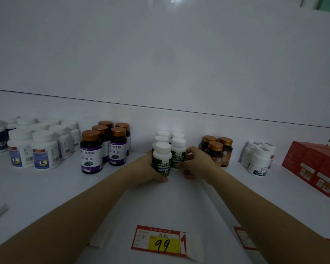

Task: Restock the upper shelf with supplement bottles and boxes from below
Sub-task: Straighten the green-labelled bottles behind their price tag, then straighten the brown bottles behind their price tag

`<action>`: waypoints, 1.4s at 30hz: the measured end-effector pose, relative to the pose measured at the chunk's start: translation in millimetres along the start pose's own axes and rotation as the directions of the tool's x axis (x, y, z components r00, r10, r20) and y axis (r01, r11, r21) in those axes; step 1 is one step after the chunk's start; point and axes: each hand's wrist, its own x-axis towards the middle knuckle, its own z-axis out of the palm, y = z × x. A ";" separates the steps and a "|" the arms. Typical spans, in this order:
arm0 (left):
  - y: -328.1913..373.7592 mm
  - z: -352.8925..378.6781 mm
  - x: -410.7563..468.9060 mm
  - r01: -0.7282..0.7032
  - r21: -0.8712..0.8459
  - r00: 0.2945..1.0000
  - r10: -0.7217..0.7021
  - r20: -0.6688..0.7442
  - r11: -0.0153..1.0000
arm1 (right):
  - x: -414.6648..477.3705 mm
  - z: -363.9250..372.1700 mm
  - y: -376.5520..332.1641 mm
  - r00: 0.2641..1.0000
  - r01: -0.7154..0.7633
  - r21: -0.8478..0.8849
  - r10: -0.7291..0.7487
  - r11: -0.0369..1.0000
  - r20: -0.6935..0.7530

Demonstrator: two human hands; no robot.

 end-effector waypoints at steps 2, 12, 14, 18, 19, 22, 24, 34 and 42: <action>-0.3 -2.0 1.6 0.026 -0.012 0.999 -0.025 0.041 1.000 | -0.3 0.5 0.2 1.000 0.001 -0.008 -0.001 1.000 -0.007; -8.3 -12.1 10.9 0.127 -0.221 0.981 -0.091 0.169 0.967 | -5.1 0.2 -0.8 0.999 -0.047 -0.019 0.047 0.999 -0.013; -10.4 -12.7 11.4 0.123 -0.247 0.983 -0.085 0.160 0.961 | -8.0 -0.5 -2.6 0.998 -0.065 -0.032 0.064 0.997 -0.025; -9.9 -13.0 8.0 0.121 -0.237 0.986 -0.090 0.139 0.964 | -16.9 -2.9 -7.4 0.997 -0.066 -0.151 0.060 0.986 -0.039; -8.8 -11.9 6.1 0.107 -0.218 0.988 -0.081 0.129 0.970 | -19.2 -3.4 -7.9 0.998 -0.055 -0.174 0.049 0.983 -0.040; -7.8 -7.0 5.5 0.060 -0.218 0.993 -0.037 0.109 0.974 | -25.4 -4.1 -6.5 0.999 -0.035 -0.216 0.027 0.976 -0.040; -4.1 -4.0 3.0 0.051 -0.239 0.992 -0.021 0.125 0.970 | -28.5 -3.8 -4.5 0.999 -0.030 -0.254 0.018 0.967 -0.049; 5.6 -3.9 7.7 0.148 -0.295 0.979 -0.097 0.180 0.944 | -30.2 -0.2 -5.3 0.996 -0.049 -0.295 0.027 0.954 -0.080; 6.0 -6.5 1.3 0.222 -0.219 0.971 -0.196 0.136 0.950 | -36.6 -2.2 -11.2 0.997 -0.051 -0.337 0.031 0.940 -0.064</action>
